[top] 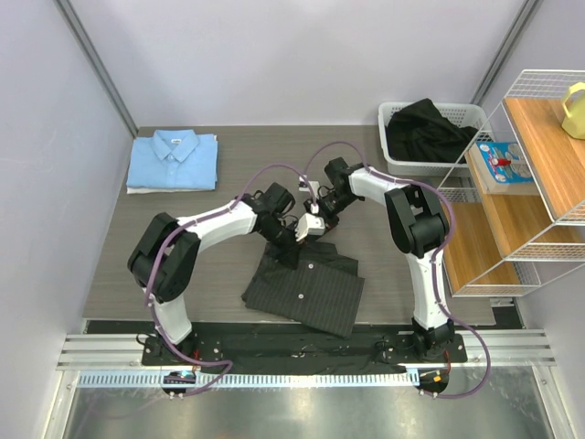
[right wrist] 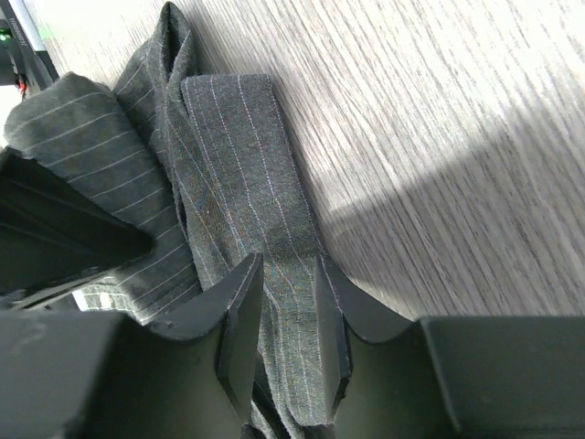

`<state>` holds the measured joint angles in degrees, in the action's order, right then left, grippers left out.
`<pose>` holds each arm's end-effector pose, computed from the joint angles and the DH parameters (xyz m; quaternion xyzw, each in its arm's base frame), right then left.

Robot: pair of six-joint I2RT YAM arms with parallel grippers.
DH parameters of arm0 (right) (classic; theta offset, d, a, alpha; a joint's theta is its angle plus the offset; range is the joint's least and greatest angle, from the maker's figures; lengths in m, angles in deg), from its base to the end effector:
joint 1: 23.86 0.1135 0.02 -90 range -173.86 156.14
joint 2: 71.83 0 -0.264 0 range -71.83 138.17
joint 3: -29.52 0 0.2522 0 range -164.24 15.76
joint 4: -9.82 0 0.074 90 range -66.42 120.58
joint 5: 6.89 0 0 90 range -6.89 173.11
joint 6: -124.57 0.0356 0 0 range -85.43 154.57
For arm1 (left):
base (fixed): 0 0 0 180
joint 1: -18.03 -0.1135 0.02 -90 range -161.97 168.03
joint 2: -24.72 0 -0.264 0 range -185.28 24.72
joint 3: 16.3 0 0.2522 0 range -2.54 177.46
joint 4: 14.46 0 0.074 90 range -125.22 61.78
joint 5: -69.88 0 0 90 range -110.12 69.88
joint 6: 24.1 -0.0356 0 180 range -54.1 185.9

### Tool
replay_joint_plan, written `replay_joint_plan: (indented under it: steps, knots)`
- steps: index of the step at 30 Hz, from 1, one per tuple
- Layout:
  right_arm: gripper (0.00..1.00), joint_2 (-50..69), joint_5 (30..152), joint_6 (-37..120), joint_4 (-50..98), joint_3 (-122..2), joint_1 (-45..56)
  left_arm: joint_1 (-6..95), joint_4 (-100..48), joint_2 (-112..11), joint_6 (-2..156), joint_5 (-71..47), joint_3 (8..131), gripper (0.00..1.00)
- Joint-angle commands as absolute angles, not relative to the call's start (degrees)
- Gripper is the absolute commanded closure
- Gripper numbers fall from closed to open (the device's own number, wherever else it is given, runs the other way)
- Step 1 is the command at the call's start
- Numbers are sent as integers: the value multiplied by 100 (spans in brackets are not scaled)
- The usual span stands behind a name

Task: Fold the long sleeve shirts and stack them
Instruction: Fold the shirt

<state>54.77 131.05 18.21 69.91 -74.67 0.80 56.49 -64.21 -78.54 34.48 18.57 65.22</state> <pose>0.3737 0.2006 0.1323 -0.3444 0.8447 0.4087 0.0303 0.2580 -0.2333 0.1805 0.5770 0.7329 -0.3356 0.1314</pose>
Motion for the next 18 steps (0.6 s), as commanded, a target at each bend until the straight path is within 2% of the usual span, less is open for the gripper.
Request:
replay_joint_plan:
  steps: [1, 6, 18]
  knots:
    - [65, 5499, 12846, 1602, 6902, -7476, 119, 5355, -6478, -7829, 3777, 2391, 6952, 89]
    - [66, 5508, 12863, 1506, 6937, -7494, 127, 5161, -6689, -7881, 3822, 2452, 7348, 94]
    - [66, 5508, 12820, 1392, 7007, -7590, 119, 4818, -6655, -8400, 3628, 2294, 7638, 94]
